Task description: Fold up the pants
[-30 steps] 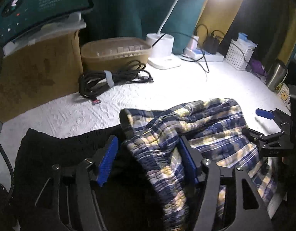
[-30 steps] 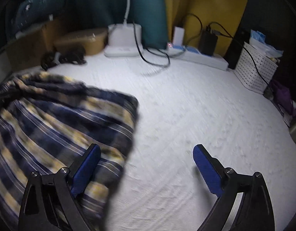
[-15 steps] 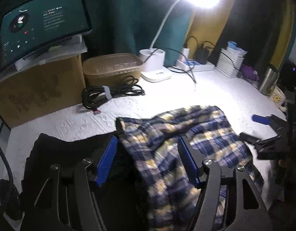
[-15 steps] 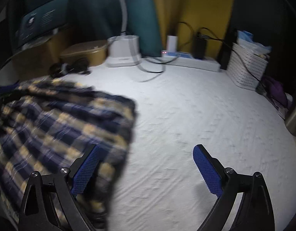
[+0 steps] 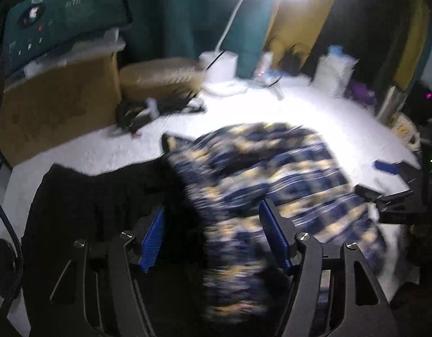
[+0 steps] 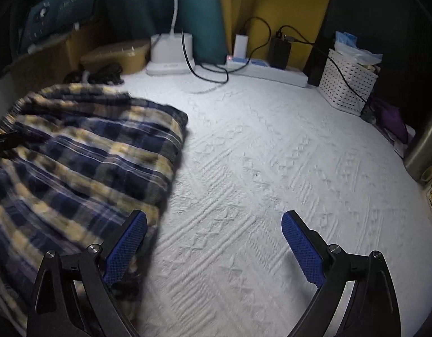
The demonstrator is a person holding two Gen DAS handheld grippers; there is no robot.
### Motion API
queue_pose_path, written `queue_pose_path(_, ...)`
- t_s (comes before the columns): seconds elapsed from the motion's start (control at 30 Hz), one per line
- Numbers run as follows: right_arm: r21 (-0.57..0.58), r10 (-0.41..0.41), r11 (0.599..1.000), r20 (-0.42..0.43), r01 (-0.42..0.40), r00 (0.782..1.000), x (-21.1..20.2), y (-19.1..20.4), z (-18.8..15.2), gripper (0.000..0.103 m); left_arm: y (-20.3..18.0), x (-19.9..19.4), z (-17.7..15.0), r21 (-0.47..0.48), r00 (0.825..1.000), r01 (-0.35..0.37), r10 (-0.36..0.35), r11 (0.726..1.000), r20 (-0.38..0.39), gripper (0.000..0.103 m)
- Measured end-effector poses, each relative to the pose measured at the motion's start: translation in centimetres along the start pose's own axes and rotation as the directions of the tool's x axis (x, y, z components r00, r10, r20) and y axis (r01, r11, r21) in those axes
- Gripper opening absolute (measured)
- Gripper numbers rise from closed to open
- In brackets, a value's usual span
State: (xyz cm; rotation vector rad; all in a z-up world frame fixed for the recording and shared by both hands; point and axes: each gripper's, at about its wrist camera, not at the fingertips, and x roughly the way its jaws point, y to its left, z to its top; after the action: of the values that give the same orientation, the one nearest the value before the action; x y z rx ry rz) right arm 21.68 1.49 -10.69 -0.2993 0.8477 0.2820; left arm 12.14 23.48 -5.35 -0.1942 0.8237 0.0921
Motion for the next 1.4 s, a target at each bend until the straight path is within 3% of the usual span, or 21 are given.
queue_pose_path(0.1, -0.010, 0.046, 0.999, -0.001, -0.046, 0.999, -0.8, 0.6, -0.4, 0.097, -1.5, -0.9, -0.3, 0.042, 1.000, 0.020, -0.021, 0.999, 0.018, 0.066)
queue_pose_path(0.53, -0.020, -0.005, 1.000, -0.029, 0.004, 1.000, -1.2, 0.8, -3.0, 0.097, -0.9, 0.0, -3.4, 0.012, 0.997, -0.048, 0.048, 0.999, -0.059, 0.066)
queue_pose_path(0.87, 0.022, 0.006, 1.000, 0.027, -0.006, 1.000, -4.1, 0.3, -3.8, 0.098, -2.0, -2.6, -4.0, 0.015, 0.999, -0.042, 0.042, 0.999, -0.001, 0.066)
queue_pose_path(1.23, -0.025, 0.032, 0.999, -0.010, -0.032, 0.999, -3.8, 2.5, -6.5, 0.097, -1.7, -1.4, -6.3, 0.006, 0.997, -0.058, 0.058, 0.998, -0.060, 0.066)
queue_pose_path(1.4, -0.014, 0.024, 1.000, 0.001, -0.024, 1.000, -4.6, 2.2, -7.1, 0.098, -2.1, -2.8, -6.3, 0.009, 0.998, -0.061, 0.061, 0.998, -0.024, 0.066)
